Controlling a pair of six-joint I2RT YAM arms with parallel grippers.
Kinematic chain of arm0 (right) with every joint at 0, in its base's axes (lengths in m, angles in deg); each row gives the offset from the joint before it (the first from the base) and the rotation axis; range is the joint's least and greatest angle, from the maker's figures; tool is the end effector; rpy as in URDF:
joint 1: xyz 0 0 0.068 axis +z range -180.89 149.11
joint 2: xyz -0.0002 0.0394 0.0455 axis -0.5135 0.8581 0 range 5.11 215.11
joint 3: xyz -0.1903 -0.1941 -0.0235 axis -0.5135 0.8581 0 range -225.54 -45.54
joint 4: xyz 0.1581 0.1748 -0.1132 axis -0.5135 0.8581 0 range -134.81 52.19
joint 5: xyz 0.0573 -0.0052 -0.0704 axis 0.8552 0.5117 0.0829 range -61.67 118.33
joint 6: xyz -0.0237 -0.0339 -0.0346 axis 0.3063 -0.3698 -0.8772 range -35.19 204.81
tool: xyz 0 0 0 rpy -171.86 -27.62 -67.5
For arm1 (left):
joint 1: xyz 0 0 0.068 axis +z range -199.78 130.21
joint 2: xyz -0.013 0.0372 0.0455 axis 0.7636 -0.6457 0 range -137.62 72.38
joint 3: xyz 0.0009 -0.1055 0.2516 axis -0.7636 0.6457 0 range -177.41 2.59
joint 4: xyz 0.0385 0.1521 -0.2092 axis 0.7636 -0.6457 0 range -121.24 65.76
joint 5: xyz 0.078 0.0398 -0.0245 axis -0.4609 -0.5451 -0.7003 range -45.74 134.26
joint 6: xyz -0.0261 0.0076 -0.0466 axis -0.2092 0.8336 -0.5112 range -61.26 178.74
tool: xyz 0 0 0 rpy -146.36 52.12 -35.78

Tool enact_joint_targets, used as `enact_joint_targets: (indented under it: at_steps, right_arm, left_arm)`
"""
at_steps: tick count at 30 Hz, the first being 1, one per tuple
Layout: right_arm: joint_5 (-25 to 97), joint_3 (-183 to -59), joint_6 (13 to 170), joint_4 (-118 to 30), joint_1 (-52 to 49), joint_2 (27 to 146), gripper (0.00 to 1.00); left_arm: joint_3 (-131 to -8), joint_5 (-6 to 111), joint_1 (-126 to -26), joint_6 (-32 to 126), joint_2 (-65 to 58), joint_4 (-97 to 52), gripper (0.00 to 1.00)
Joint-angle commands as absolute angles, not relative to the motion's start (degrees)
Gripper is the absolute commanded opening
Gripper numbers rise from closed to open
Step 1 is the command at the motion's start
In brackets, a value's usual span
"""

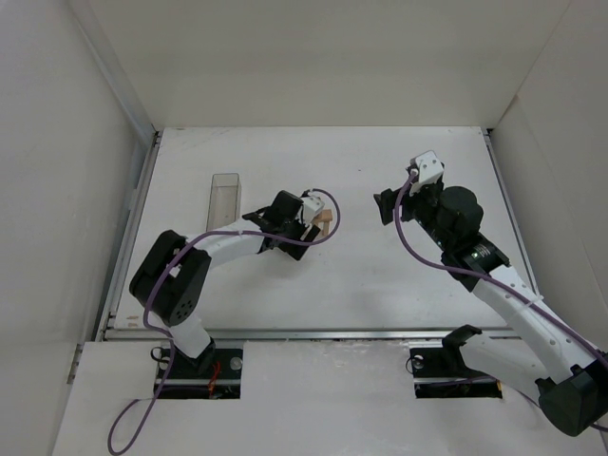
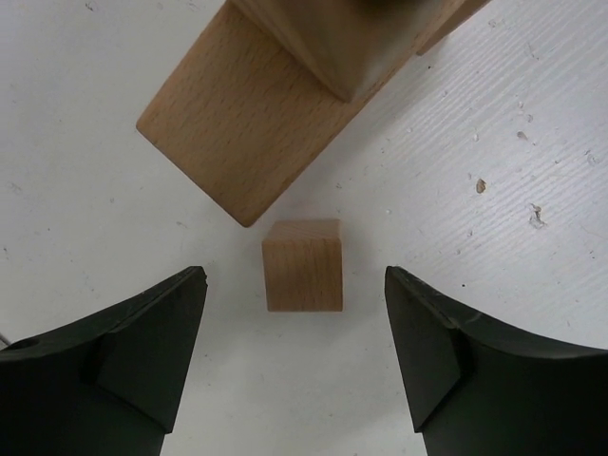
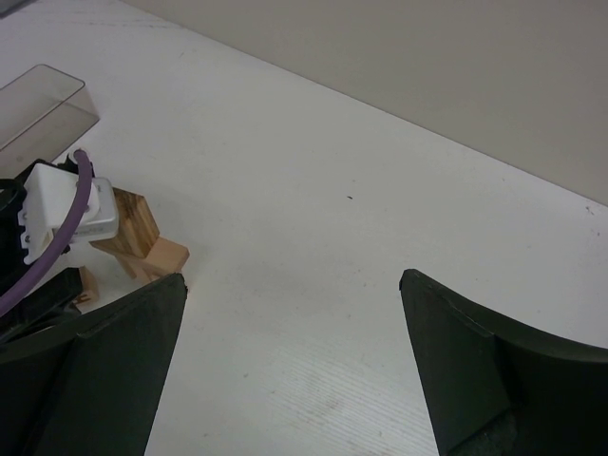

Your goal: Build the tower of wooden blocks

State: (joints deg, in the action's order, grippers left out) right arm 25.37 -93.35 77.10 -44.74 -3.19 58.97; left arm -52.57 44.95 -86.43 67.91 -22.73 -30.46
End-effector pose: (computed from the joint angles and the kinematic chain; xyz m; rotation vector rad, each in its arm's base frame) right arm 0.1986 0.1022 0.3489 -0.4742 1.6141 0.2194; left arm 0.2772 -0.2067 0.1860 0.9356 2.1994 -0.2423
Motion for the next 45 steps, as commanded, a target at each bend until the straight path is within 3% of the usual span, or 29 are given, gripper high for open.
enact_joint_targets:
  at_steps: [1, 11, 34, 40, 45]
  right_arm:
    - [26.75, -93.26, 76.90, -45.34, -3.47, 58.46, 1.00]
    - [27.81, -93.79, 76.90, -45.34, -3.47, 59.60, 1.00]
    - [33.70, -102.56, 75.67, -40.61, -1.72, 61.44, 1.00]
    - [24.57, -106.00, 75.67, -37.09, 6.00, 63.81, 1.00]
    - [12.89, -109.60, 76.28, -36.02, 12.16, 65.65, 1.00]
  left_arm:
    - [-53.14, 44.18, -86.17, 69.11, -19.73, -32.42, 0.73]
    - [-53.66, 44.17, -86.17, 70.34, -17.45, -32.94, 0.80]
    - [-54.19, 45.76, -84.95, 71.85, -2.69, -46.30, 0.80]
    - [-56.21, 43.75, -75.19, 64.47, 0.13, -47.53, 0.80]
    - [-58.49, 34.08, -73.52, 58.57, 1.88, -47.53, 0.80]
